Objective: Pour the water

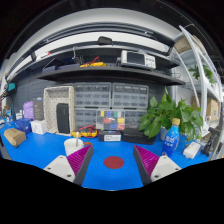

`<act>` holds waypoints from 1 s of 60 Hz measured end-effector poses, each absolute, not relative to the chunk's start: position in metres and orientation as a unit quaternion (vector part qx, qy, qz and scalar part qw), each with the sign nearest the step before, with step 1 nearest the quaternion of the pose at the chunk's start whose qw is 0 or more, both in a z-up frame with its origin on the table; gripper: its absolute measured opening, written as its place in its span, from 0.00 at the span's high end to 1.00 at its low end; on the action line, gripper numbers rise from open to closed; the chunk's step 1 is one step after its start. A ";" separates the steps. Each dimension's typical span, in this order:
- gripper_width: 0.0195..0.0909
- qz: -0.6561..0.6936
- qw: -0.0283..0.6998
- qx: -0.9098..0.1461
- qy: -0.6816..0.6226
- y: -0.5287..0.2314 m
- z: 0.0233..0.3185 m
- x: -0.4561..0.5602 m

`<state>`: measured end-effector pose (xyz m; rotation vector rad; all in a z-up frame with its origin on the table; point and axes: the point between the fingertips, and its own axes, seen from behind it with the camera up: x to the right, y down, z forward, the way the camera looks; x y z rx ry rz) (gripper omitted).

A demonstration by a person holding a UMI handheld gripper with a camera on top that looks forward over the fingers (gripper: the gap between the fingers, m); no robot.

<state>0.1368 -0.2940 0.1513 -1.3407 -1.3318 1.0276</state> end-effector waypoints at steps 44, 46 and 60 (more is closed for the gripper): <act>0.13 0.425 0.491 -0.550 -0.525 -0.058 0.093 0.072; 0.14 0.429 0.488 -0.546 -0.529 -0.057 0.091 0.065; 0.62 0.442 0.474 -0.550 -0.527 -0.060 0.090 0.041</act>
